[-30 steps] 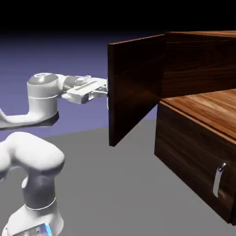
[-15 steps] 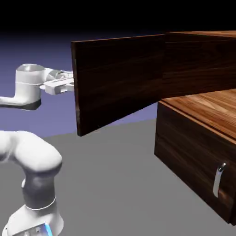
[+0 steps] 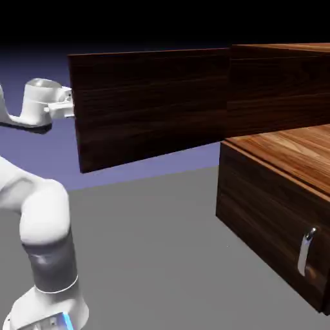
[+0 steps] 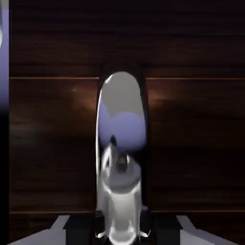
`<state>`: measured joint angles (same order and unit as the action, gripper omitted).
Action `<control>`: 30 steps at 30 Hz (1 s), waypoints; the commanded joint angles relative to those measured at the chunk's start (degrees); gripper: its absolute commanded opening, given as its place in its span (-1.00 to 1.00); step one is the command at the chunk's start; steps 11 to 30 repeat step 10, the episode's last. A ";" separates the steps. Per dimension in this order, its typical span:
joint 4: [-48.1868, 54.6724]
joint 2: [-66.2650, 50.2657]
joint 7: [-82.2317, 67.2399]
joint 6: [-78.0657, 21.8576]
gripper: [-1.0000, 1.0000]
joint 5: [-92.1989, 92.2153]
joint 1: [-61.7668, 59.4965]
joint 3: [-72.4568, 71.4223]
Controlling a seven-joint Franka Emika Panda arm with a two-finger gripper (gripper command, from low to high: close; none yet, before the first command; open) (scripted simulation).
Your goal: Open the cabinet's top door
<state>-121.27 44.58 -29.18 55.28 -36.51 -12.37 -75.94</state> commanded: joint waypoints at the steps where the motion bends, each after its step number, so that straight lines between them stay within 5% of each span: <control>1: 1.68 0.10 -0.21 -0.82 -1.00 0.46 -2.08 -1.58; 10: 18.01 4.67 -4.40 -8.71 -1.00 4.36 -20.77 -13.58; 30: 18.01 4.67 -4.40 -8.71 -1.00 4.36 -20.77 -13.58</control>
